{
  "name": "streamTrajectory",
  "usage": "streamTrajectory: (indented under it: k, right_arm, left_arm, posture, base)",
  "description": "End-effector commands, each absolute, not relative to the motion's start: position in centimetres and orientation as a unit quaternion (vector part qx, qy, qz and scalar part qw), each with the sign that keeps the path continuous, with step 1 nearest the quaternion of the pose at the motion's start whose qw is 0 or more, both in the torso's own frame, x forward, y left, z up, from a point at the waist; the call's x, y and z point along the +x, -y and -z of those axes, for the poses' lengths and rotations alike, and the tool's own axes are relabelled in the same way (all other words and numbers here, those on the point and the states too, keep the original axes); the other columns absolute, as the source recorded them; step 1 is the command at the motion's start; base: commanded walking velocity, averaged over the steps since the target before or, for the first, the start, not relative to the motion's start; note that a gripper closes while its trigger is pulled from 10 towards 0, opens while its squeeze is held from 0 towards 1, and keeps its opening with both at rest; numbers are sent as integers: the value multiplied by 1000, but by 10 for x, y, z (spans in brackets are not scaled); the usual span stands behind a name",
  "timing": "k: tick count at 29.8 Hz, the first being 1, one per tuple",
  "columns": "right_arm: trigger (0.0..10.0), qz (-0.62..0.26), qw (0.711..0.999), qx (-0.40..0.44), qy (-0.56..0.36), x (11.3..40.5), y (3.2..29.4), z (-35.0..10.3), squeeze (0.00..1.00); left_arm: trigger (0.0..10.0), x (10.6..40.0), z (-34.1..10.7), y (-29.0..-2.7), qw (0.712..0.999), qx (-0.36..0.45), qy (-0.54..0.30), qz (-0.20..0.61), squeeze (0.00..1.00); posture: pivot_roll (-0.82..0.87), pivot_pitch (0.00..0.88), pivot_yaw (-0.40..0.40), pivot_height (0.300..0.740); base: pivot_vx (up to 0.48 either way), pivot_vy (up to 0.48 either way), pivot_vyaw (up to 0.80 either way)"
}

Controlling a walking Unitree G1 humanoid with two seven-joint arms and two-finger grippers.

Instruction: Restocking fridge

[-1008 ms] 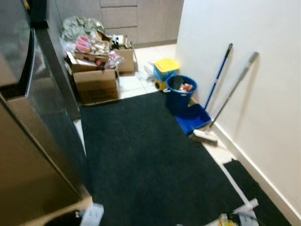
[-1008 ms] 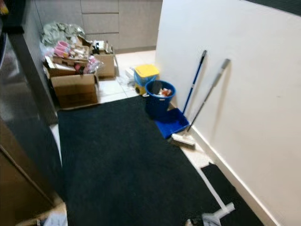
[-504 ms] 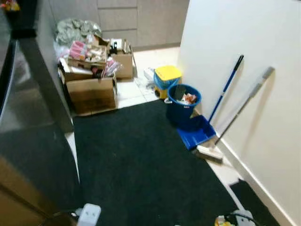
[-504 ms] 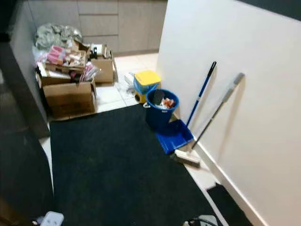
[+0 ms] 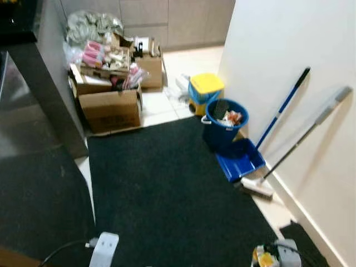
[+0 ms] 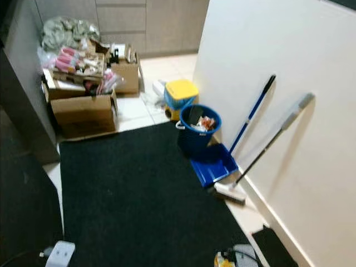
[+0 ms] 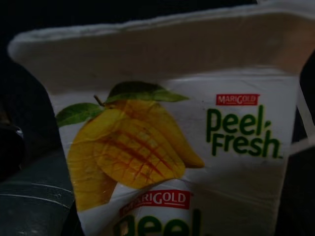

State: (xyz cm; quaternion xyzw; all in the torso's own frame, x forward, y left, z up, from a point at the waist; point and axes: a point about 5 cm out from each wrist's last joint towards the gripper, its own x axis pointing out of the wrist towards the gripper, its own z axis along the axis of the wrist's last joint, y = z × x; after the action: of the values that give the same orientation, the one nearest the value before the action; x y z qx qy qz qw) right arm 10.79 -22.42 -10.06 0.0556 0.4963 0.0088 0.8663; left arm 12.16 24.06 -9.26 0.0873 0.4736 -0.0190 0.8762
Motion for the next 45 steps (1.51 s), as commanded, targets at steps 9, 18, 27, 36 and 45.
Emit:
streamTrajectory:
  k: [9,18,27,36,45]
  right_arm:
    - [10000,-16,865,47,-499,106,226,100,0]
    - [10000,-27,863,47,-503,104,224,101,0]
    - [10000,-28,862,53,-503,104,223,101,0]
    - [10000,-33,860,60,-505,102,223,102,0]
    - [10000,-35,860,63,-505,102,224,101,0]
  left_arm:
    - [10000,108,99,-236,864,83,-496,20,0]
    - [10000,96,101,-239,853,86,-515,16,0]
    - [10000,90,103,-245,839,94,-536,7,0]
    - [10000,90,102,-247,836,97,-540,5,0]
    - [10000,90,100,-253,841,91,-533,-9,0]
  posture:
    - [-38,17,-90,740]
    - [-34,18,-90,740]
    - [-35,19,-88,740]
    - [-34,15,-90,740]
    - [-28,13,-89,740]
  base:
    - [0,0,0]
    - [0,0,597]
    - [0,0,794]
    - [0,0,791]
    - [0,0,788]
